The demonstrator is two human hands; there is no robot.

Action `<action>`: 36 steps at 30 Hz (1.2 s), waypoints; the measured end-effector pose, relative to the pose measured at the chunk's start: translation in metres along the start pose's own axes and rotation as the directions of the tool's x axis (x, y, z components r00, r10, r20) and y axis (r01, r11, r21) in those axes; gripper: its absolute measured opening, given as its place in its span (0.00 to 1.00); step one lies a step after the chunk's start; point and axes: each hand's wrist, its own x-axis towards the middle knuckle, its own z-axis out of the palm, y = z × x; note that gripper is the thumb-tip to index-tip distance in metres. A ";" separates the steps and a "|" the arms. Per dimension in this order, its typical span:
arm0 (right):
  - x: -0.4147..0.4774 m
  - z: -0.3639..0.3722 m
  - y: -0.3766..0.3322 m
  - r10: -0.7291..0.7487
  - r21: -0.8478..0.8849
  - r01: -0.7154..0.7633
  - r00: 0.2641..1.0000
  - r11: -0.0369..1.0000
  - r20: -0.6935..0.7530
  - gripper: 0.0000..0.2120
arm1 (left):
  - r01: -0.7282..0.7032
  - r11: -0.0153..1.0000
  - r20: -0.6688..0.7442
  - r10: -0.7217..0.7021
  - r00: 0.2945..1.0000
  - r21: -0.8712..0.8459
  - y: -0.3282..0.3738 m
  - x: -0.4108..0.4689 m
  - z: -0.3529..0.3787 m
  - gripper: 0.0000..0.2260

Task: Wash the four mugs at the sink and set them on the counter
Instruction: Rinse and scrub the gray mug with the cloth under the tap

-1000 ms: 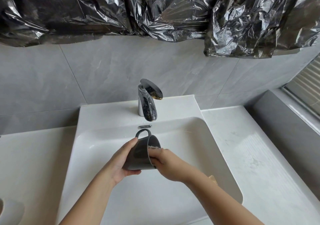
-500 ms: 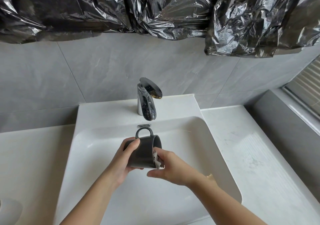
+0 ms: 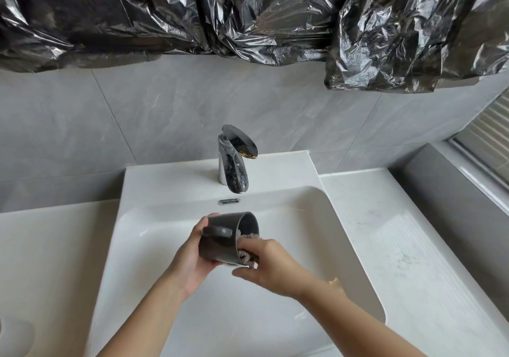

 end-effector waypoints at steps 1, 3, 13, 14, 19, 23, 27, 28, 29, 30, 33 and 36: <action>-0.001 0.000 -0.004 0.021 0.068 -0.020 1.000 0.998 -0.018 0.09 | -0.054 0.998 0.010 0.054 0.998 -0.021 -0.002 -0.001 -0.002 0.17; 0.000 -0.004 -0.005 -0.034 0.017 0.035 0.998 0.999 -0.045 0.03 | -0.048 0.997 0.059 0.052 0.997 -0.061 0.000 -0.005 -0.003 0.17; 0.006 -0.007 -0.004 -0.099 -0.280 0.118 0.992 0.953 0.081 0.10 | 0.087 0.976 -0.106 -0.067 0.992 0.201 0.008 -0.001 0.005 0.14; 0.006 -0.008 -0.007 -0.029 -0.159 0.045 0.995 0.986 0.098 0.11 | 0.018 0.981 -0.102 0.003 0.995 0.195 0.005 0.001 0.005 0.14; 0.009 -0.007 -0.012 0.098 0.160 -0.107 0.993 0.981 0.062 0.02 | -0.143 0.968 -0.105 0.167 0.980 0.204 0.000 0.002 0.002 0.13; 0.008 -0.008 -0.002 -0.184 -0.245 0.181 0.983 0.952 0.011 0.05 | 0.183 0.983 0.056 -0.184 0.981 0.010 0.015 -0.005 -0.002 0.22; 0.007 -0.010 0.002 -0.314 -0.441 0.334 0.942 0.833 0.120 0.13 | 0.276 0.950 0.040 -0.284 0.958 0.145 0.018 -0.003 -0.009 0.26; 0.008 -0.010 0.002 -0.322 -0.435 0.353 0.935 0.829 0.146 0.13 | 0.255 0.954 0.021 -0.261 0.965 0.156 0.015 -0.002 -0.010 0.25; 0.009 -0.011 0.002 -0.329 -0.431 0.372 0.928 0.822 0.175 0.14 | 0.230 0.960 0.009 -0.234 0.972 0.162 0.012 -0.003 -0.009 0.25; 0.010 -0.012 0.001 -0.321 -0.435 0.378 0.925 0.817 0.201 0.16 | 0.206 0.965 0.002 -0.209 0.978 0.162 0.011 -0.003 -0.009 0.24; 0.011 -0.013 0.001 -0.295 -0.452 0.371 0.927 0.811 0.232 0.21 | 0.168 0.971 -0.008 -0.169 0.986 0.168 0.015 -0.004 -0.007 0.22; 0.013 -0.012 -0.002 -0.230 -0.377 0.320 0.936 0.869 0.266 0.23 | 0.102 0.972 0.004 -0.105 0.994 0.210 0.016 -0.002 -0.008 0.19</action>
